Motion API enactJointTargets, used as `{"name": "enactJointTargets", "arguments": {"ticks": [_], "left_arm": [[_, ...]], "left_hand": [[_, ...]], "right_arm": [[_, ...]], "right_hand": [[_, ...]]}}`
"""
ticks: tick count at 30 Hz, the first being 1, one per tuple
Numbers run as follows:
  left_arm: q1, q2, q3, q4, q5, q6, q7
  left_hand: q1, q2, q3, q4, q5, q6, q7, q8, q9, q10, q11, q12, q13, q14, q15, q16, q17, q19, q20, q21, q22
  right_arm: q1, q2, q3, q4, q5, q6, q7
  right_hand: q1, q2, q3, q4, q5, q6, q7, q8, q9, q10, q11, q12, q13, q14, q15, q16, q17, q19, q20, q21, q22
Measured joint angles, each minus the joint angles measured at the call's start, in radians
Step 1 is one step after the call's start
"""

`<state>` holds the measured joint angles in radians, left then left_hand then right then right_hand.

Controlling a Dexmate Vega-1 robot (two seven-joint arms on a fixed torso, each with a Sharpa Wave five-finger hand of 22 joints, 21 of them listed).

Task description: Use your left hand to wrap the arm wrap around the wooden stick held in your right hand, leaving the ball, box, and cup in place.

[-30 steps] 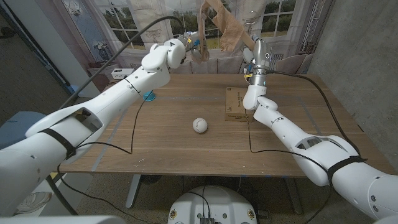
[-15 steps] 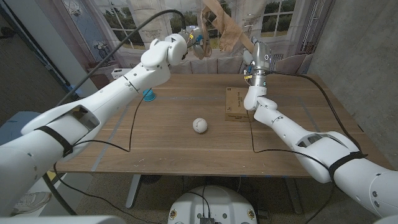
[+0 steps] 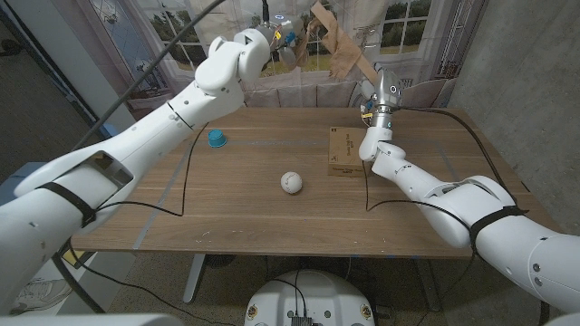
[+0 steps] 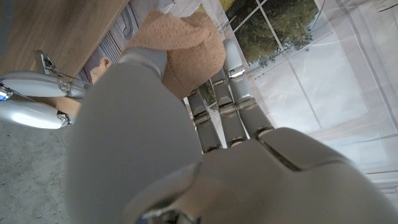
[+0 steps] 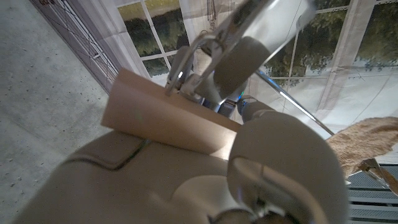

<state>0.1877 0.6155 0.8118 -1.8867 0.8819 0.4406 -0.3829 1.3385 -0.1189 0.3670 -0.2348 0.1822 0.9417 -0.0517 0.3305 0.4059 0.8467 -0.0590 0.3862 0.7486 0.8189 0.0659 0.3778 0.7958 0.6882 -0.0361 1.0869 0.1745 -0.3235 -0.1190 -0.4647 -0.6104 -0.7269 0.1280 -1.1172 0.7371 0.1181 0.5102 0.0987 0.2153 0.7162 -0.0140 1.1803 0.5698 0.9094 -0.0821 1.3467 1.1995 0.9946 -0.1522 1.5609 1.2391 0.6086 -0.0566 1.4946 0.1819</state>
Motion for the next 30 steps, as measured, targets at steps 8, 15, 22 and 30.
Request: {"name": "enactJointTargets", "arguments": {"ticks": [8,15,22,30], "left_arm": [[0.007,0.001,-0.022,-0.016,0.013,-0.013,-0.025],[0.019,0.008,-0.069,-0.044,-0.015,-0.022,-0.031],[0.033,0.025,-0.117,-0.079,-0.042,-0.019,-0.013],[0.042,0.042,-0.163,-0.098,-0.061,-0.009,0.033]], "left_hand": [[-0.002,0.002,0.0,0.0,-0.002,0.0,0.0,-0.001,-0.001,0.002,-0.003,-0.005,0.0,0.0,0.0,-0.003,0.004,0.0,0.0,0.0,0.0],[-0.003,0.003,0.0,0.0,-0.002,0.0,0.0,-0.003,0.0,0.002,-0.003,-0.003,-0.001,0.0,0.0,-0.006,0.004,0.001,-0.001,0.0,-0.001],[-0.003,0.003,0.0,0.0,-0.003,0.007,0.0,-0.004,0.0,0.003,-0.002,-0.003,-0.001,0.007,-0.003,-0.01,0.005,0.003,0.0,0.0,0.0],[-0.003,0.003,0.0,0.0,0.0,0.007,0.0,-0.003,0.0,0.005,0.0,-0.004,-0.001,0.009,-0.002,-0.011,0.005,0.001,-0.002,0.0,0.001]], "right_arm": [[0.029,0.022,0.035,0.078,0.016,0.04,0.0],[0.075,0.029,-0.017,0.162,0.084,0.063,0.0],[0.119,0.012,-0.166,0.207,0.289,0.07,0.014],[0.158,-0.007,-0.33,0.229,0.473,0.06,0.047]], "right_hand": [[0.0,0.0,0.0,0.0,0.0,-0.004,0.004,0.0,-0.001,0.0,0.0,0.0,-0.001,0.0,0.0,0.0,0.0,0.0,0.0,0.0,0.0],[-0.011,0.032,-0.001,-0.001,-0.001,-0.007,0.007,0.0,-0.001,0.0,0.0,0.0,-0.001,0.0,0.0,0.008,0.002,0.0,0.0,0.0,0.0],[-0.011,0.032,-0.001,-0.001,-0.001,-0.007,0.007,0.0,-0.001,0.0,0.0,0.0,0.002,0.0,0.0,0.006,0.002,0.0,0.0,0.0,0.0],[-0.011,0.032,-0.001,-0.001,-0.001,-0.007,0.007,0.008,-0.002,-0.005,0.005,0.0,0.002,0.0,0.0,0.002,0.002,0.0,0.0,0.0,0.0]]}}
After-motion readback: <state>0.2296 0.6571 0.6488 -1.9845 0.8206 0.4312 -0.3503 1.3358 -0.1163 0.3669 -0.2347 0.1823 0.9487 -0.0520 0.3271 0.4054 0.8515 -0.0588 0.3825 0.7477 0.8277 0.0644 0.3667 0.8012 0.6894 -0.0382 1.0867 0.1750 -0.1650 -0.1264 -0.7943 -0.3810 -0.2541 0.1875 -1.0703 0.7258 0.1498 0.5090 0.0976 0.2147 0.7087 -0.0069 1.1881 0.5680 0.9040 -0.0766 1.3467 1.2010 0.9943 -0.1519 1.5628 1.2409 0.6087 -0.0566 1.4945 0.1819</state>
